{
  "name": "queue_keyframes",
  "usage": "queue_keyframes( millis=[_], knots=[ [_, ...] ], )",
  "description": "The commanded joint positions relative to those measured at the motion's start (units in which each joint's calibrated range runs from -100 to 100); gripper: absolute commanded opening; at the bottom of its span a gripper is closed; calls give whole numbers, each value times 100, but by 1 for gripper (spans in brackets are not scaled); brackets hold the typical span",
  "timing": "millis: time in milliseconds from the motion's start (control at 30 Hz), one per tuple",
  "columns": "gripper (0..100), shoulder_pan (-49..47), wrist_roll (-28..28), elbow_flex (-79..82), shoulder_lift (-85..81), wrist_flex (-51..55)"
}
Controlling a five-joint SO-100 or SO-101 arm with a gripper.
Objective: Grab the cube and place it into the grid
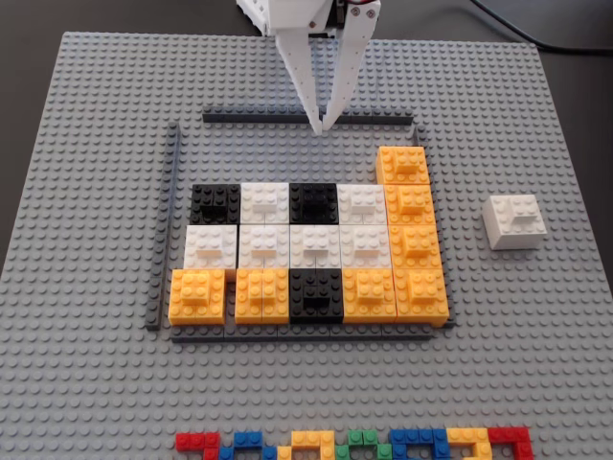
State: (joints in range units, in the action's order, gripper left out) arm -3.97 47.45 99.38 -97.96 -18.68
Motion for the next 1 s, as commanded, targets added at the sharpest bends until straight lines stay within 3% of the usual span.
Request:
queue_keyframes(
  millis=[0, 967],
  knots=[
    [0, -159, -464, 62, -204, 368],
    [0, 33, -376, -119, -195, 197]
  ],
)
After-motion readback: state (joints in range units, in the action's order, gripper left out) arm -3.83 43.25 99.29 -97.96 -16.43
